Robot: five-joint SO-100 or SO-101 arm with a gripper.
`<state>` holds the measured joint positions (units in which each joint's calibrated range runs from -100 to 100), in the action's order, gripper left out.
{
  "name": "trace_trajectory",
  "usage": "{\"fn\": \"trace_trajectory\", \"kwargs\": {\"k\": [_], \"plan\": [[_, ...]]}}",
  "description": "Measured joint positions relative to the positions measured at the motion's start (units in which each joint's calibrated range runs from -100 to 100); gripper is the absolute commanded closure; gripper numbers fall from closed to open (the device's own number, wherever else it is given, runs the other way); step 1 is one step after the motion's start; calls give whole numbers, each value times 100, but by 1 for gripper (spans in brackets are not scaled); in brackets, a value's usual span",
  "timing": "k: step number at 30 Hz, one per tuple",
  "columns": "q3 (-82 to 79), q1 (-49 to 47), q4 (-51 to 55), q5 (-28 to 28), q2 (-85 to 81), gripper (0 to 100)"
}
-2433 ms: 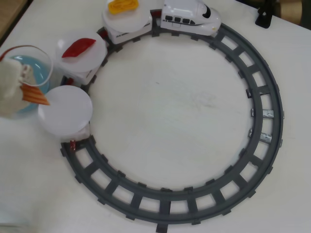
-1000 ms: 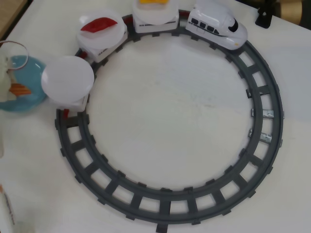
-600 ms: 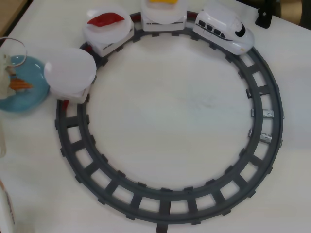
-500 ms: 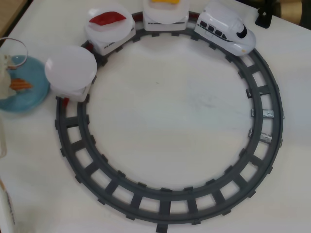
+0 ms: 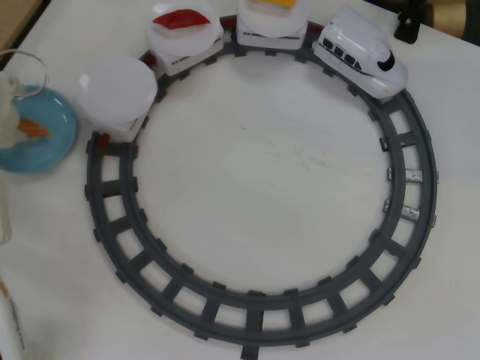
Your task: Pick up the sushi from the Shinkansen and put it on the blue dish
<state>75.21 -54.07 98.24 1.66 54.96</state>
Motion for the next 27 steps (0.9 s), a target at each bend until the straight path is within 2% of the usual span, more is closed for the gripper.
{"fn": "trace_trajectory", "kwargs": {"k": [5, 15, 27], "plan": [[-1308, 16, 0, 0, -1299, 74], [-4053, 16, 0, 0, -4074, 97], [-7127, 57, -277, 0, -6782, 97]]}}
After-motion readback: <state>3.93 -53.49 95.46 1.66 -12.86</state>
